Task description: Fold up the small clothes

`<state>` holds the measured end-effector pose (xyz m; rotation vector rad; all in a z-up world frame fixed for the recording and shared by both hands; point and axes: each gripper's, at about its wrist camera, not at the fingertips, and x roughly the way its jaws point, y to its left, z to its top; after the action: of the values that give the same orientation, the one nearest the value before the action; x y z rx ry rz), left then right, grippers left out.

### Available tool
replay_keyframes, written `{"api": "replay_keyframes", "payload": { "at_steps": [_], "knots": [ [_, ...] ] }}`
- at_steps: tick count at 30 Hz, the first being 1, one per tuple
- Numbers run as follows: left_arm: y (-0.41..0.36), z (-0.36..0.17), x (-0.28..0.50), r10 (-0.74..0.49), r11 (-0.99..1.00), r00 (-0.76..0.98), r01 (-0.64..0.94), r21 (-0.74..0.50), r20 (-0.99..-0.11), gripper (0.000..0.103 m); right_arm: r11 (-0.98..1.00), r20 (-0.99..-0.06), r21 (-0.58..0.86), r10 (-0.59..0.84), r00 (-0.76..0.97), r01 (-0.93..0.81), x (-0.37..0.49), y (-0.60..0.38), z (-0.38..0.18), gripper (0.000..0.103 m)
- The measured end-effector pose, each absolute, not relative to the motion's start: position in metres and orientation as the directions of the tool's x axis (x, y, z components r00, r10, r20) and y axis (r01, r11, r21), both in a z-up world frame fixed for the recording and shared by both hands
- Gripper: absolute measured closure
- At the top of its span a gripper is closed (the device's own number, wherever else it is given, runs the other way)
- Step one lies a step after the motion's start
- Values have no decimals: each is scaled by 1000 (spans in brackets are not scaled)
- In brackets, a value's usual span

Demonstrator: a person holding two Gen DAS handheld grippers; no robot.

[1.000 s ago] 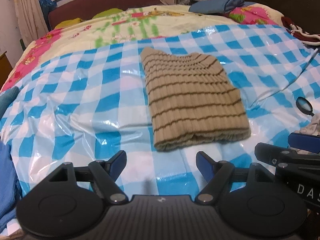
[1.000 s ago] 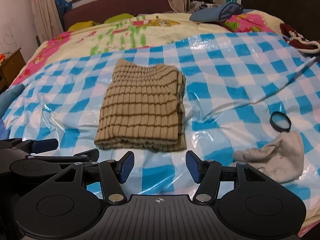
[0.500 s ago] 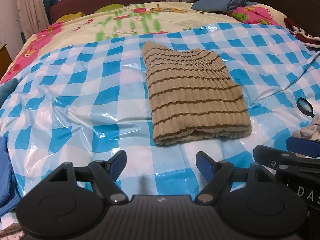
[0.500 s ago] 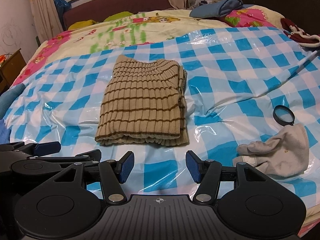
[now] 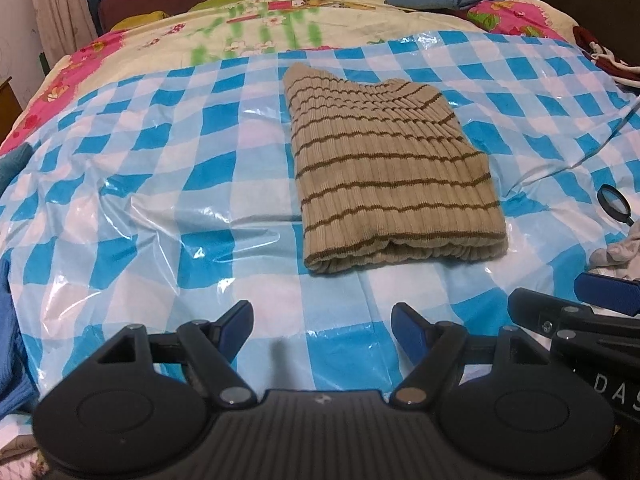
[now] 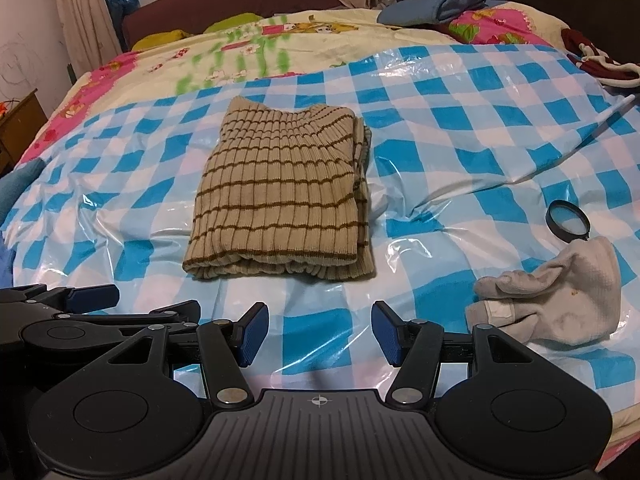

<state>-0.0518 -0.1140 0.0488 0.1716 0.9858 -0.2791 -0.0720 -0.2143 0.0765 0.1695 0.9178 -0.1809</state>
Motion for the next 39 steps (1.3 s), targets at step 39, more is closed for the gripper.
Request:
{"api": "replay_keyframes", "payload": {
  "at_steps": [39],
  "knots": [
    [-117, 32, -53, -102, 945, 514, 318, 78, -852, 23, 971, -839, 39, -95, 535, 234, -69, -211, 60, 46]
  ]
}}
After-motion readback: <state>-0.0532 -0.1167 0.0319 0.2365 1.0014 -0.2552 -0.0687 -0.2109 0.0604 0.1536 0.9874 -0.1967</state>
